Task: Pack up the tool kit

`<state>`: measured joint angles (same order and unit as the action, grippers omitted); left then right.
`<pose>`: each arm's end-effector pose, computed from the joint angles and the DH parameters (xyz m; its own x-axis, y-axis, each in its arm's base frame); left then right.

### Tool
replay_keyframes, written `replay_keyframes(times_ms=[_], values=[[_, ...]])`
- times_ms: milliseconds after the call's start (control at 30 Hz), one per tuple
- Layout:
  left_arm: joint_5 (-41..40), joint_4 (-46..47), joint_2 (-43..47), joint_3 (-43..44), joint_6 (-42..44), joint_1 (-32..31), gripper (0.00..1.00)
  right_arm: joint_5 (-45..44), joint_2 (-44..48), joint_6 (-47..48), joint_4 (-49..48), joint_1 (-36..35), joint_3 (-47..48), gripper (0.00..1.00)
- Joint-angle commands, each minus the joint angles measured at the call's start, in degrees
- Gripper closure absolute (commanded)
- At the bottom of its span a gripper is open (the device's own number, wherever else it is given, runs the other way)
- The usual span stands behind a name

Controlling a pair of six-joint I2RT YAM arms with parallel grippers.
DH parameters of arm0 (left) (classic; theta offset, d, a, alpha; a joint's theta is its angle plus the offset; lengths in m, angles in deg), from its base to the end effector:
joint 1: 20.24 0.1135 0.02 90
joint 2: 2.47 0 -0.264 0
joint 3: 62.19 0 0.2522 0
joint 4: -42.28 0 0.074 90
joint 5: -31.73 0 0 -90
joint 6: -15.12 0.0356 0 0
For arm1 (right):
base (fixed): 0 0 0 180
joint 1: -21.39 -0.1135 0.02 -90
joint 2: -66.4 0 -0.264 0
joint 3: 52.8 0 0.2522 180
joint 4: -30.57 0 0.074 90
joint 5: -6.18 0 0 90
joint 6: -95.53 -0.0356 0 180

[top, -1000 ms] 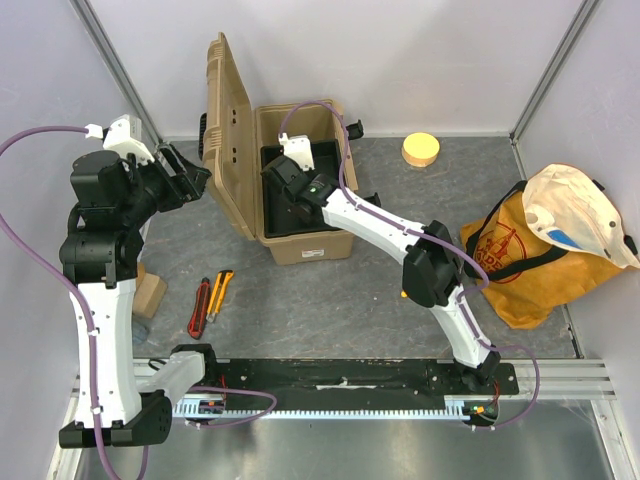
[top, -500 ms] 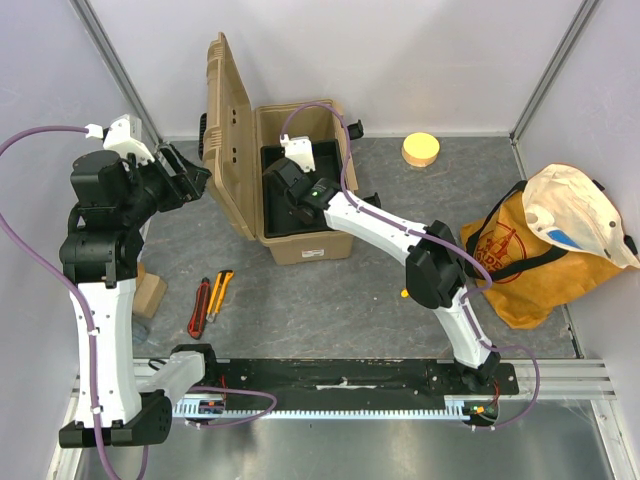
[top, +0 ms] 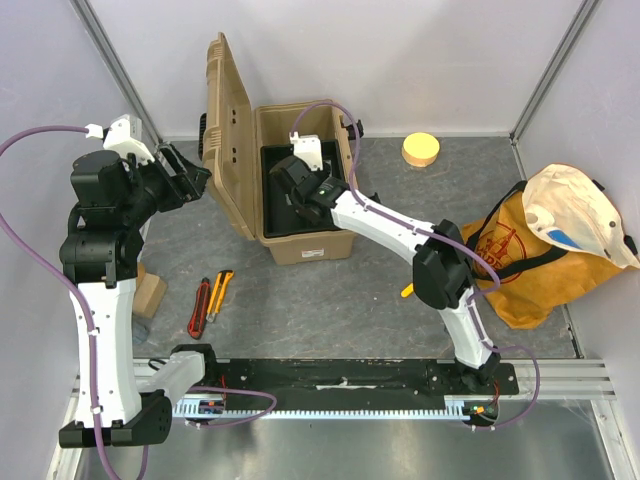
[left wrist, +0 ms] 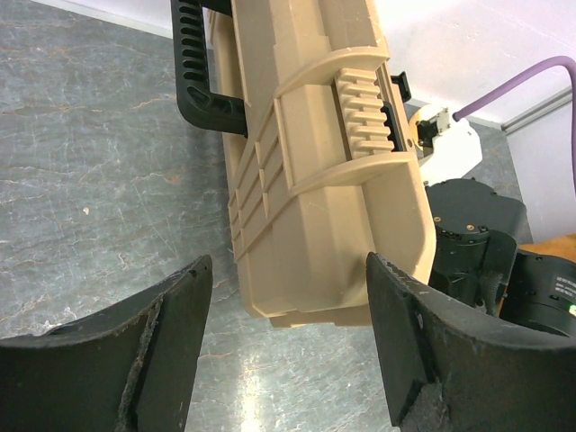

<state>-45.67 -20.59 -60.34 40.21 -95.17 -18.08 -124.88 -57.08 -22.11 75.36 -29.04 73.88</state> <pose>0.1628 -0.0016 0.4797 -0.3539 -0.3520 -0.8665 0.0505 0.9179 -0.3935 0.3320 0.3650 0.2808 -0.4991 -0.0548 -0.8648 -0.0415 0.9984 -0.0393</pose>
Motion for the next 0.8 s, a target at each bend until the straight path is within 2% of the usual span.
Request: replay_keyframes(times_ms=[0,267,567,633,767], values=[[1.1,2.4,0.3,1.1,-0.1,0.0,0.25,0.0,7.1,-0.8,0.0,0.1,0.5,0.28],[3.7,2.5,1.0,2.1,-0.3,0.0,0.23,1.9,15.4,0.9,0.4,0.2,-1.0,0.19],[13.4,3.0,1.5,-0.7,1.7,0.0,0.22,10.2,30.5,0.4,2.0,6.2,-16.7,0.18],[12.7,3.1,2.4,-1.4,2.4,0.0,0.22,10.2,34.6,-0.8,3.6,7.9,-21.1,0.18],[6.1,2.8,4.2,-1.4,3.9,0.0,0.22,9.7,43.1,-4.1,6.4,11.5,-30.5,0.18]])
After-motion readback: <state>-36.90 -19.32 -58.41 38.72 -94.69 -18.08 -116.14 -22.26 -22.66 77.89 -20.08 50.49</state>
